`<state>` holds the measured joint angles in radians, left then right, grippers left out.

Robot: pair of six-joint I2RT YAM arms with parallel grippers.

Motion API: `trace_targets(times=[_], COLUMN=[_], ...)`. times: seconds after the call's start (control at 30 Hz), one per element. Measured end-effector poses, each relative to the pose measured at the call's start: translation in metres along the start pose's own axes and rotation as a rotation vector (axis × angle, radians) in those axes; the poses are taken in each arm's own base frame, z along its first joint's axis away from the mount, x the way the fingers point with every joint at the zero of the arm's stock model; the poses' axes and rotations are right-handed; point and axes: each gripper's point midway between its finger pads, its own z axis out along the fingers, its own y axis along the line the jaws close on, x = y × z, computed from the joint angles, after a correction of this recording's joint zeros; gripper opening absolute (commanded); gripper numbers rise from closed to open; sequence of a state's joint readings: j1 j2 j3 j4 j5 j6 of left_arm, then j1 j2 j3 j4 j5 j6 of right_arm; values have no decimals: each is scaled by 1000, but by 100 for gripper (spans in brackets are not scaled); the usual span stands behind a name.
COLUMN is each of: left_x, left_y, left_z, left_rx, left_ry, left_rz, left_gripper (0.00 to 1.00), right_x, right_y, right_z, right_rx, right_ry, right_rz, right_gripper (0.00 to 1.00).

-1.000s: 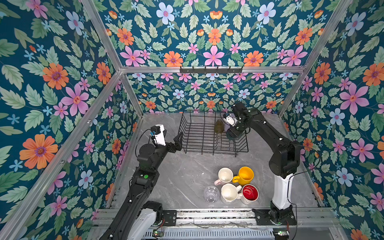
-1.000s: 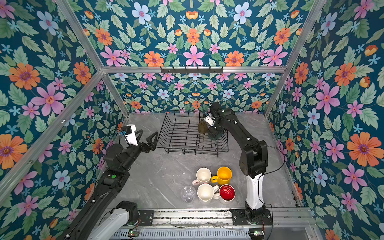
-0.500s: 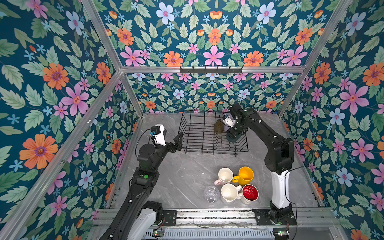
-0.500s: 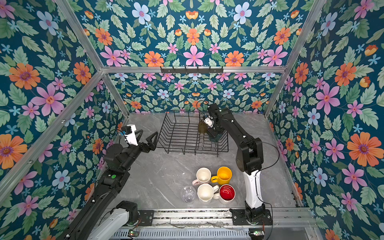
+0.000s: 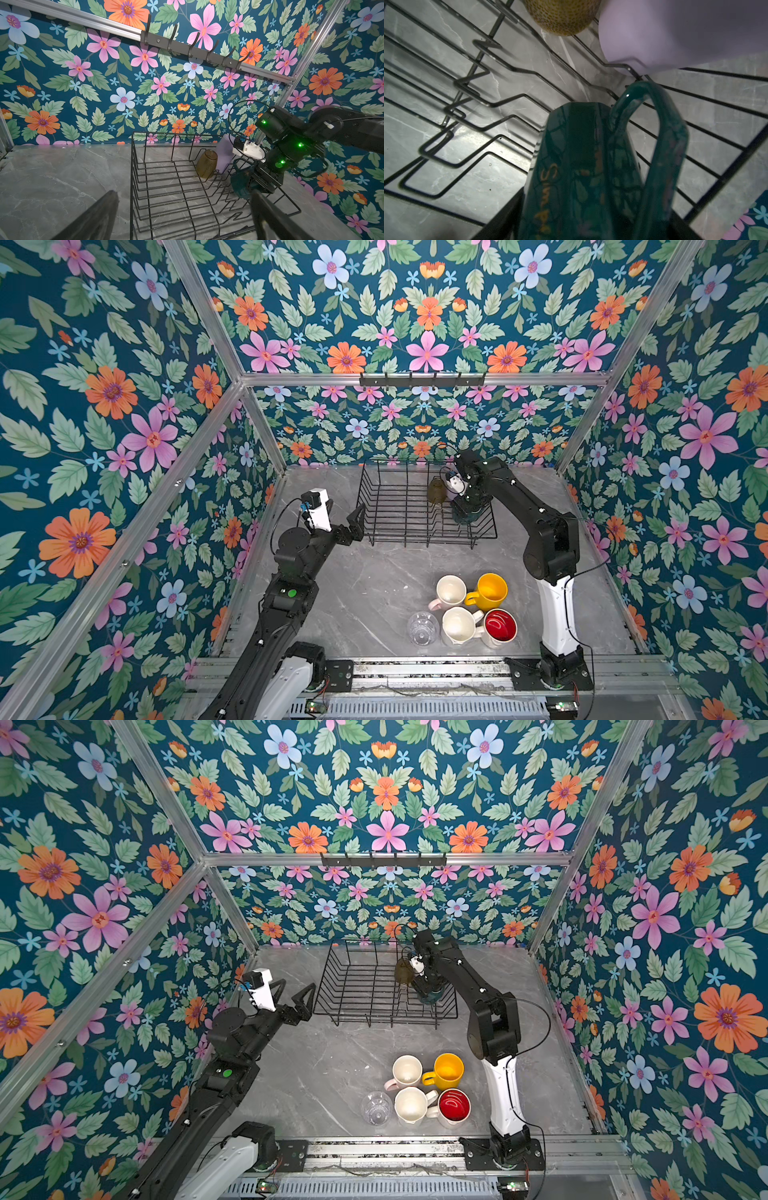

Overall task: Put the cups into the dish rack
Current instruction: 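Lower the green mug into the rack beside the lavender cup with the right gripper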

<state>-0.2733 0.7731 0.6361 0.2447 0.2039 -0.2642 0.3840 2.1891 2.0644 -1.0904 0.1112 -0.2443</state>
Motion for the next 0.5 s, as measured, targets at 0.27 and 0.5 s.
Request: trace_targets(times=[0.27, 0.5], left_x=[0, 2], left_y=[1, 1], left_z=[0, 0], left_rx=[-3, -6], left_ry=[0, 9], left_rz=[0, -1], left_gripper=[100, 100], right_x=[1, -4], right_y=[0, -1], right_z=[4, 5], right_rx=[2, 2], right_ry=[6, 8], right_rz=[21, 35], right_gripper=[34, 54])
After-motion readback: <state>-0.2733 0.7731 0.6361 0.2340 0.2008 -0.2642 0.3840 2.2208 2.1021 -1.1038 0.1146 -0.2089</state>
